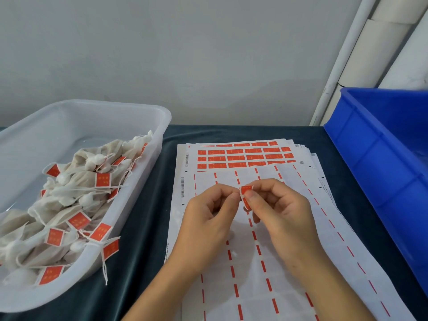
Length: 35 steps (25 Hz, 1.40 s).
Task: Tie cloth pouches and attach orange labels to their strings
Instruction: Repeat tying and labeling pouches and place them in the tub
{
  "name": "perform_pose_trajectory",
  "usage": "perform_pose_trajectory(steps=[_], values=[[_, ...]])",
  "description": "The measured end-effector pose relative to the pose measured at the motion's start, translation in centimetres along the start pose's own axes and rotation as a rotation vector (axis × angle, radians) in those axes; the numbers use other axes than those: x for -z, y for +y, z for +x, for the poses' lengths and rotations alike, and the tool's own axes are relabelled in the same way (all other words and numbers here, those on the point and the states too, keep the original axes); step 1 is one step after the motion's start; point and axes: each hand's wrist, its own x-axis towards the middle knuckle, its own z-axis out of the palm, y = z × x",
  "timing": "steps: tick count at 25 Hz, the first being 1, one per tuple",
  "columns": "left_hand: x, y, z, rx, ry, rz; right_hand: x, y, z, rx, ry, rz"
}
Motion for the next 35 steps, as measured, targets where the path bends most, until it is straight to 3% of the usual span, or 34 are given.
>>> perform_pose_trajectory(steps=[14, 19, 26, 35], values=[[0.15, -0.24, 0.04, -0.001, 0.032, -0.052, -0.13, 0.08, -0.23, 0.185, -0.002, -0.259], [0.17, -0.03, 0.15, 0.082, 0.125, -0.11, 0.71, 0.44, 0.29, 0.067, 0.08, -0.197], [0.39, 0.37, -0.05, 0.096, 0.06, -0.187, 0.1, 0.18, 0.08, -0.066, -0.142, -0.021], [0.11, -0.08, 0.09, 0.081, 0.085, -0.191, 0.16, 0.2, 0.04, -0.005, -0.058, -0.084]])
